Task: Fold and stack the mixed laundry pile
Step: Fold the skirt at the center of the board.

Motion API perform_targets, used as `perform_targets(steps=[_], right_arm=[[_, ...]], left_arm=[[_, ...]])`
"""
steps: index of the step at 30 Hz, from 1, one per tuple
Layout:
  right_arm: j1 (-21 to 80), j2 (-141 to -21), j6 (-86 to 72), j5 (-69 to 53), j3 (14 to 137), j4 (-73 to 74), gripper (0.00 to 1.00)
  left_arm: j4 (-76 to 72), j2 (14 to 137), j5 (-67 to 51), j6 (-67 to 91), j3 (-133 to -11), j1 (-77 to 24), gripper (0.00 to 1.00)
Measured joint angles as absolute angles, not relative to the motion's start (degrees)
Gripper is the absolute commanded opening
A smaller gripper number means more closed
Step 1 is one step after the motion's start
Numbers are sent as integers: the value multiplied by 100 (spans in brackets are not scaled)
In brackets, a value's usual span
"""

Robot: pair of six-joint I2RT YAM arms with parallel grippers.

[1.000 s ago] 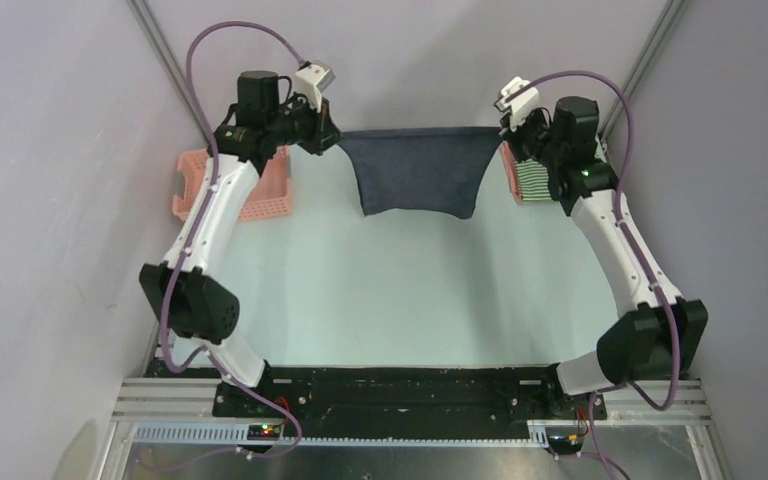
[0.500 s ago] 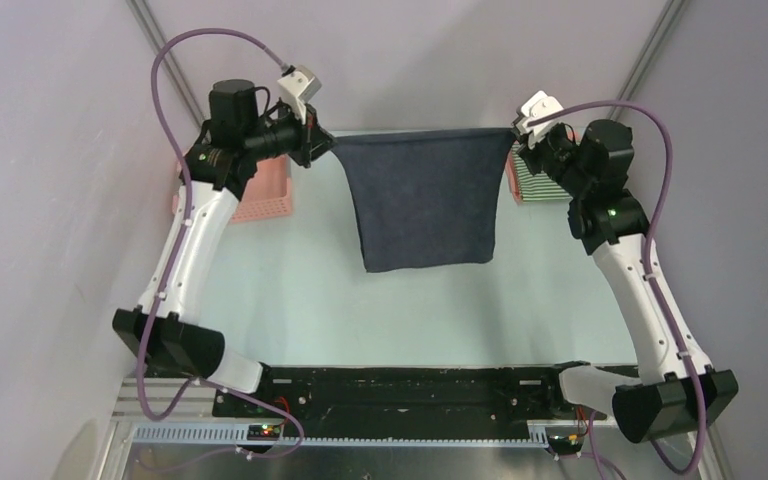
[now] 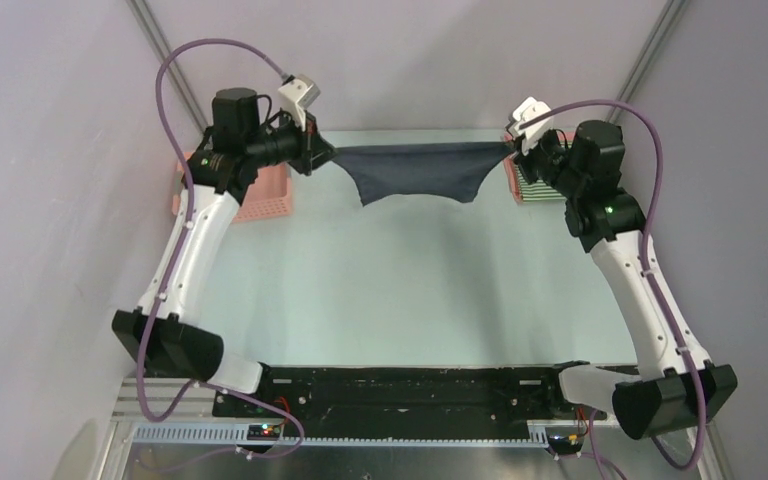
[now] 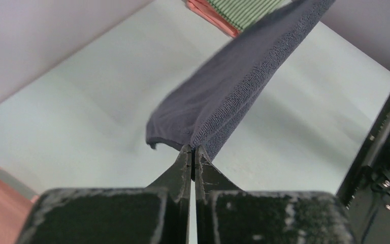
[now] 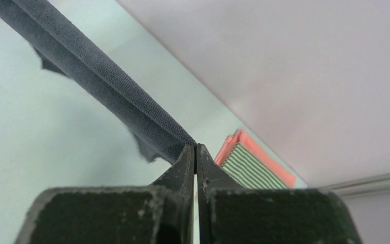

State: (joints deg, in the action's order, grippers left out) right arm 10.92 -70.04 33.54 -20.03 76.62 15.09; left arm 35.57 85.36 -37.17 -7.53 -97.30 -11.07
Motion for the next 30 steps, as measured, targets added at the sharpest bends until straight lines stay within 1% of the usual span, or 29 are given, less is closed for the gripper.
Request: perform_targets(steps=[8,12,16,20,21,26,28,30], right_arm=[[1492,-5999,3332,-2023,7662,2751,0],[1553,-5575,3293,-2051,7669,3111,0],[1496,-5653,3271,-2112,7662,3271,0],[1376,-6093,3277,-2196,7328,3081,0],[1350,-6274,3277,-2217,7207,3004,0],[1219,-7780,3214,-2307,6910,2480,0],[1188,-8451,3153,-2290,6908,2088,0],[1175,-9174,3100,-2235,6914,1566,0]], left_arm=[[3667,7175,-4117,-572,-8576,-1188,0],[3667,6556,-4276,-449,-8420,-1190,0],[3653,6534,-4233,-471,-8409,-1205,0],[3597,7061,-4053,-563,-8276,-1210,0],[3597,7347,-3983,-591,-8248,-1210,0],[3642,9148,-3544,-659,-8342,-1208,0],[3743,9896,-3400,-657,-8624,-1210,0],[3778,10733,-3291,-648,-9161,-1208,0]])
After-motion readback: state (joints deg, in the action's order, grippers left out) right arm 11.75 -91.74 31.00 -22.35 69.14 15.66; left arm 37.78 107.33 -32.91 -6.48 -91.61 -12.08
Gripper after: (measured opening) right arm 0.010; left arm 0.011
